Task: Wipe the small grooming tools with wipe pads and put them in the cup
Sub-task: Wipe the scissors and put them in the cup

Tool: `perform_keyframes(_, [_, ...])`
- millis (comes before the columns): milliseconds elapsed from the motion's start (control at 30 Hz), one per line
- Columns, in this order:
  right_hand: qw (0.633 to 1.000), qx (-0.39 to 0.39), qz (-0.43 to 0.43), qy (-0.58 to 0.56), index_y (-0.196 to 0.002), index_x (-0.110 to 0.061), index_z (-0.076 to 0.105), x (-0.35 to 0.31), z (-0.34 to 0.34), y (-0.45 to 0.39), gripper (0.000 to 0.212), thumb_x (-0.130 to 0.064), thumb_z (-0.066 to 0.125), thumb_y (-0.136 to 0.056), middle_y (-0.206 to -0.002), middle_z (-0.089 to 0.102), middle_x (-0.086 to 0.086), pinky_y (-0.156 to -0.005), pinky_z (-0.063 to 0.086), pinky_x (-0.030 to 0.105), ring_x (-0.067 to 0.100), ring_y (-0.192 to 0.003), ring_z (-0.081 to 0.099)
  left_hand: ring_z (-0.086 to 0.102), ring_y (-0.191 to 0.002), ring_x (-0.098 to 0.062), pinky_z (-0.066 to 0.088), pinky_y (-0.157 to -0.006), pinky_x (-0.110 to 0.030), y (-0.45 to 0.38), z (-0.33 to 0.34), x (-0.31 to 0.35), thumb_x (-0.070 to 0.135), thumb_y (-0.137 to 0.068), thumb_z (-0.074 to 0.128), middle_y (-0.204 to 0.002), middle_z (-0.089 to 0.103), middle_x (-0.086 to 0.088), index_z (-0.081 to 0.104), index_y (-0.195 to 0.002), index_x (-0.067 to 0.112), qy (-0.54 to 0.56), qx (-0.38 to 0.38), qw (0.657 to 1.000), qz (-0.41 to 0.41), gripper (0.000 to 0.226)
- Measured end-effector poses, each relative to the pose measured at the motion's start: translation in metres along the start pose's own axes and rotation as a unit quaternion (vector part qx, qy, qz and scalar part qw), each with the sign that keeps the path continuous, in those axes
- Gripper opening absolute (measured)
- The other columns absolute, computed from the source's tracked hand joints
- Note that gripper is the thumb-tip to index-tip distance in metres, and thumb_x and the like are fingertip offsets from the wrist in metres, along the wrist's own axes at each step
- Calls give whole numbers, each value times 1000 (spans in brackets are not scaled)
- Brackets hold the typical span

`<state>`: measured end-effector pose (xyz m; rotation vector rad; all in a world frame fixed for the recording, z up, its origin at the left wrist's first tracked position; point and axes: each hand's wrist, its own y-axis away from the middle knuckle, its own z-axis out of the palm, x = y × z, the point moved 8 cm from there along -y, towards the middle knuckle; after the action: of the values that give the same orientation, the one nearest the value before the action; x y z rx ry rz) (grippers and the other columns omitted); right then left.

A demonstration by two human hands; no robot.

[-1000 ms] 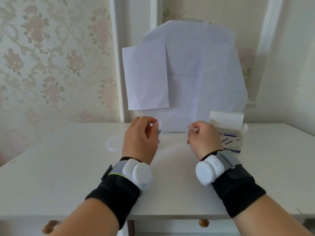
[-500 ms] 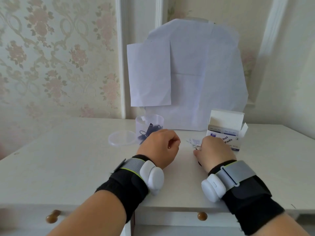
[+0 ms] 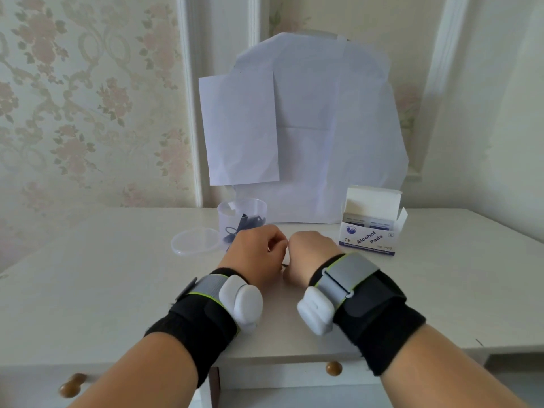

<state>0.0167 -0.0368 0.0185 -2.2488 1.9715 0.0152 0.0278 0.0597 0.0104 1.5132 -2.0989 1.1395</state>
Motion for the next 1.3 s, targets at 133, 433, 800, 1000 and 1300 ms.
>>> perform_keyframes(133, [999, -37, 0, -34, -91, -9, 60, -1, 8, -15, 6, -15, 57, -90, -87, 59, 4, -72, 40, 29, 31, -95, 63, 56, -70, -4, 38, -59, -5, -1, 0, -2, 16, -91, 53, -72, 61, 14, 66, -87, 21, -20, -4, 1000, -19, 15])
perform_keyframes(433, [888, -47, 91, -449, -62, -12, 55, 45, 21, -31, 24, -24, 68, -78, -60, 49, 8, -49, 30, 23, 20, -48, 40, 71, -68, -13, 60, -71, -38, 3, -3, -3, 17, -94, 57, -83, 69, -2, 66, -92, 14, 144, 42, 988, -44, 10])
perform_keyframes(800, [808, 112, -9, -578, -77, -7, 71, 37, 8, -36, 22, -25, 67, -89, -55, 58, -2, -51, 43, 28, 17, -53, 50, 66, -58, -17, 59, -60, -31, 4, -2, -10, 4, -95, 55, -79, 68, -14, 62, -109, 8, 261, 10, 961, -93, 16])
perform_keyframes(1000, [817, 105, -52, -565, -85, -9, 73, 27, 4, -27, 24, -32, 69, -89, -65, 67, -2, -52, 46, 26, 13, -57, 57, 72, -66, -21, 60, -63, -29, 7, -25, -17, 11, -95, 59, -77, 73, -9, 66, -97, 8, 300, 112, 942, -103, 8])
perform_keyframes(1300, [856, 184, -98, -473, -71, -23, 67, 19, -3, -26, 16, -21, 71, -87, -69, 70, 0, -69, 56, 37, 15, -63, 64, 69, -58, -19, 59, -61, -28, 8, -29, -17, 14, -93, 62, -63, 69, -7, 67, -90, 9, 287, 134, 943, -101, 7])
